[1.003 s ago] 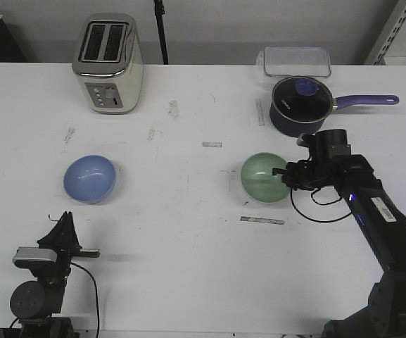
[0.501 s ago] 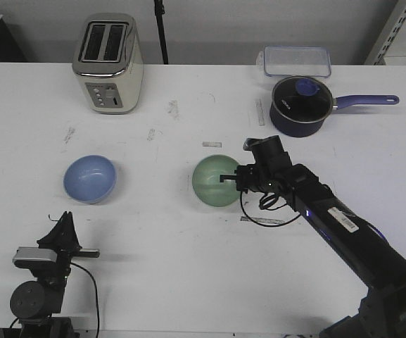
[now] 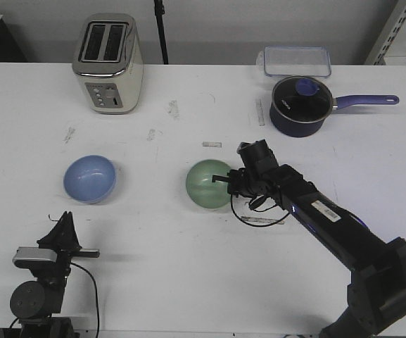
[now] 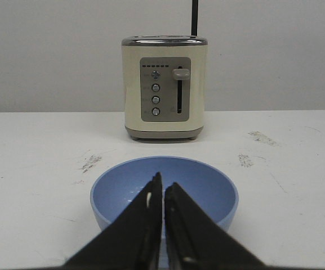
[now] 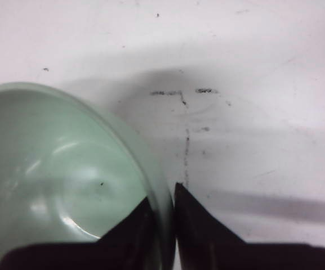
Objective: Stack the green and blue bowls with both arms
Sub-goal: 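Slide the green bowl with the right gripper toward the table center, then release the green bowl and retract the right gripper to rest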
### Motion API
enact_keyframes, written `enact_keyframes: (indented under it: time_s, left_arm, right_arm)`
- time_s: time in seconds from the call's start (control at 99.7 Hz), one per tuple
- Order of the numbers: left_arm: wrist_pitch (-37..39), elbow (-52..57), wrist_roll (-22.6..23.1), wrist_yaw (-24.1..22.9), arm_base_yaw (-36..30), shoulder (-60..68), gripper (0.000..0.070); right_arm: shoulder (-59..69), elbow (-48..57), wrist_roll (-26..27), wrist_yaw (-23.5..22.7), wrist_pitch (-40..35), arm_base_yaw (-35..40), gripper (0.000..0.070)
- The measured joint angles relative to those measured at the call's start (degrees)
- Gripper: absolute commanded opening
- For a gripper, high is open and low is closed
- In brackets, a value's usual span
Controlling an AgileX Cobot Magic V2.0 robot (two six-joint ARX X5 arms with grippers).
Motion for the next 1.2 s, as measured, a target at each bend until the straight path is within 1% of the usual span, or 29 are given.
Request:
enact_keyframes:
  time_s: [0.441,0.592,0.632,0.722,0.762,0.802,0.893,0.933,0.973,1.043,1.073,1.103,1.204]
  left_arm:
    - [0.0,0.0,0.0,0.0,0.0,0.0,0.0003]
    - [0.0,0.0,0.0,0.0,0.0,0.0,0.0003]
    - [0.0,0.0,0.0,0.0,0.0,0.0,0.0003]
    - [0.0,0.0,0.0,0.0,0.0,0.0,0.0003]
    - [0.0,0.0,0.0,0.0,0.0,0.0,0.0003]
    - [0.0,0.0,0.0,0.0,0.0,0.0,0.0003]
    - [0.0,0.0,0.0,0.0,0.0,0.0,0.0003]
    - [0.0,0.0,0.0,0.0,0.0,0.0,0.0003]
    - [0.0,0.0,0.0,0.0,0.0,0.0,0.0003]
    - [0.0,0.0,0.0,0.0,0.0,0.0,0.0003]
    - [0.0,0.0,0.0,0.0,0.0,0.0,0.0003]
    - [0.0,0.0,0.0,0.0,0.0,0.0,0.0003]
    - [0.0,0.0,0.0,0.0,0.0,0.0,0.0003]
  right_arm:
    - [1.6,0.0,0.4,-0.1,-0.8,0.2,0.0011]
    - [1.7,0.0,0.4,-0.1,-0.7,0.5,0.0026]
    - [1.7,0.0,0.4,-0.1,-0.6,0.6,0.0053]
    - [1.7,0.0,0.4,-0.1,-0.3,0.8,0.0187]
    - [1.7,0.0,0.3,-0.1,-0.2,0.9,0.0232]
    - [1.7,0.0,0.2,-0.2,-0.2,0.9,0.0244]
    - [1.7,0.0,-0.2,-0.2,-0.2,0.9,0.0246]
    - [1.7,0.0,-0.3,-0.1,-0.2,0.9,0.0267]
    - [1.5,0.0,-0.7,-0.1,-0.3,0.9,0.0316]
    - [0.7,0.0,-1.2,0.1,-0.3,0.9,0.0427]
    - [0.0,0.0,-1.6,0.3,-0.3,0.9,0.046]
    - [-0.9,0.0,-1.8,0.9,-0.4,0.9,0.0473]
    - [-5.3,0.0,-3.2,2.5,-0.1,0.3,0.0473]
